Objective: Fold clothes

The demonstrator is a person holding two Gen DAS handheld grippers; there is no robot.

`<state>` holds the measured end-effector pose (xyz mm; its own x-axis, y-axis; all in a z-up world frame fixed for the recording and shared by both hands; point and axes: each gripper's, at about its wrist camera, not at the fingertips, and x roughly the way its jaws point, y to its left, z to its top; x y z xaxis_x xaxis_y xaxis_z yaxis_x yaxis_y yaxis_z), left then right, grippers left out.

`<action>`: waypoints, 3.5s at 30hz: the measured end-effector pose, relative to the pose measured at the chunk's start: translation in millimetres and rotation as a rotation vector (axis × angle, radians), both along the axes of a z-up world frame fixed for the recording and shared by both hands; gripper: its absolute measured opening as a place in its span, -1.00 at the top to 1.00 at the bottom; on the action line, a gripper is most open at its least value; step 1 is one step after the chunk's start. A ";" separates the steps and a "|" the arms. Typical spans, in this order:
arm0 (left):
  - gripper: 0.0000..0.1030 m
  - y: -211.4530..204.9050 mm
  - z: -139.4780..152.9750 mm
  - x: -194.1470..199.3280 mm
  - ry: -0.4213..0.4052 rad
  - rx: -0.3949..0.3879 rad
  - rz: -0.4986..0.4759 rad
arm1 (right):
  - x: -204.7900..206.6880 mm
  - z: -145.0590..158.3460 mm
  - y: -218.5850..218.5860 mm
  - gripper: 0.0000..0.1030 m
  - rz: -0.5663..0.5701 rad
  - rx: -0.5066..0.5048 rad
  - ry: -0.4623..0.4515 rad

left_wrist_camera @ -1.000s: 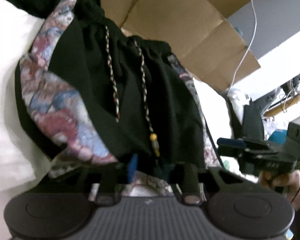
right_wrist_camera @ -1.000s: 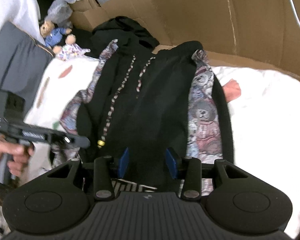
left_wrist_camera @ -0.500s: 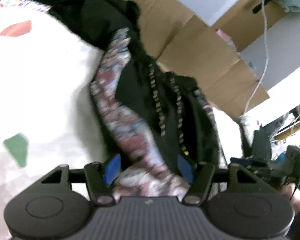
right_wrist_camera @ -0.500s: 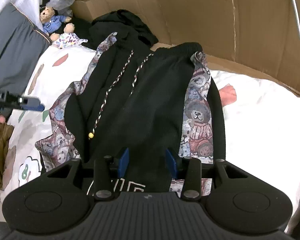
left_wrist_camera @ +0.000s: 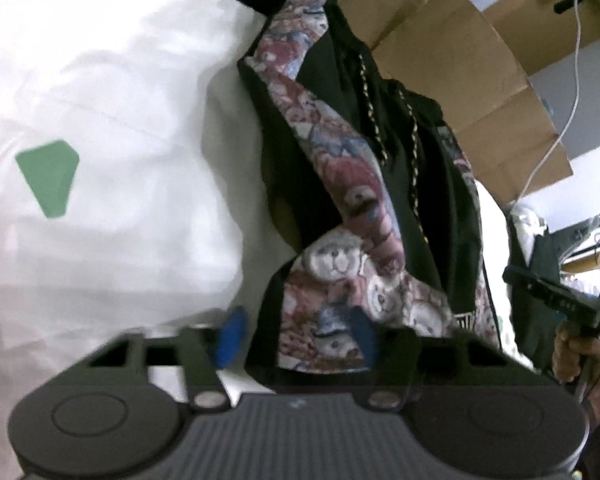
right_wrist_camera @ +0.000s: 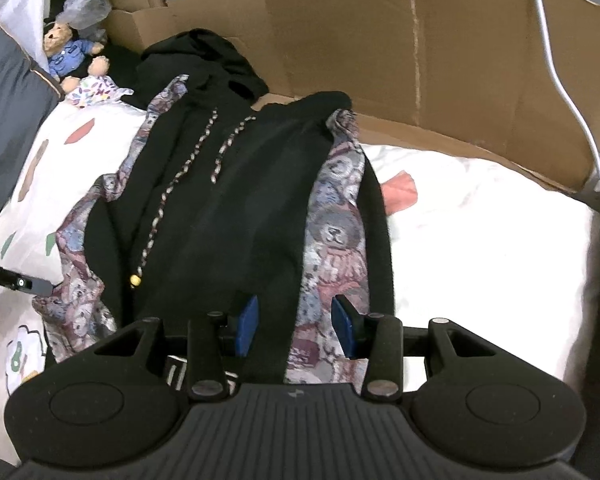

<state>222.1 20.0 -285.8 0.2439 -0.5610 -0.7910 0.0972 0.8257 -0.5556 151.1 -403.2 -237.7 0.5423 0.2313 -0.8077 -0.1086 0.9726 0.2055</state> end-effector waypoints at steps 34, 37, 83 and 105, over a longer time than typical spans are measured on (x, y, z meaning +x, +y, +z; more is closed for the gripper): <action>0.88 170.3 47.6 -40.3 0.001 0.296 0.141 | -23.7 -25.5 -17.9 0.12 -0.045 -0.017 0.170; 0.88 180.9 49.7 -44.2 0.005 0.315 0.155 | -26.2 -24.4 -18.9 0.12 -0.037 -0.028 0.174; 0.14 208.5 65.0 -54.9 -0.019 0.442 0.244 | -136.9 -24.4 -60.1 0.95 0.066 0.028 0.465; -0.20 228.4 328.5 -82.9 -0.307 0.372 0.305 | -83.5 163.0 -47.2 0.10 -0.031 0.056 0.016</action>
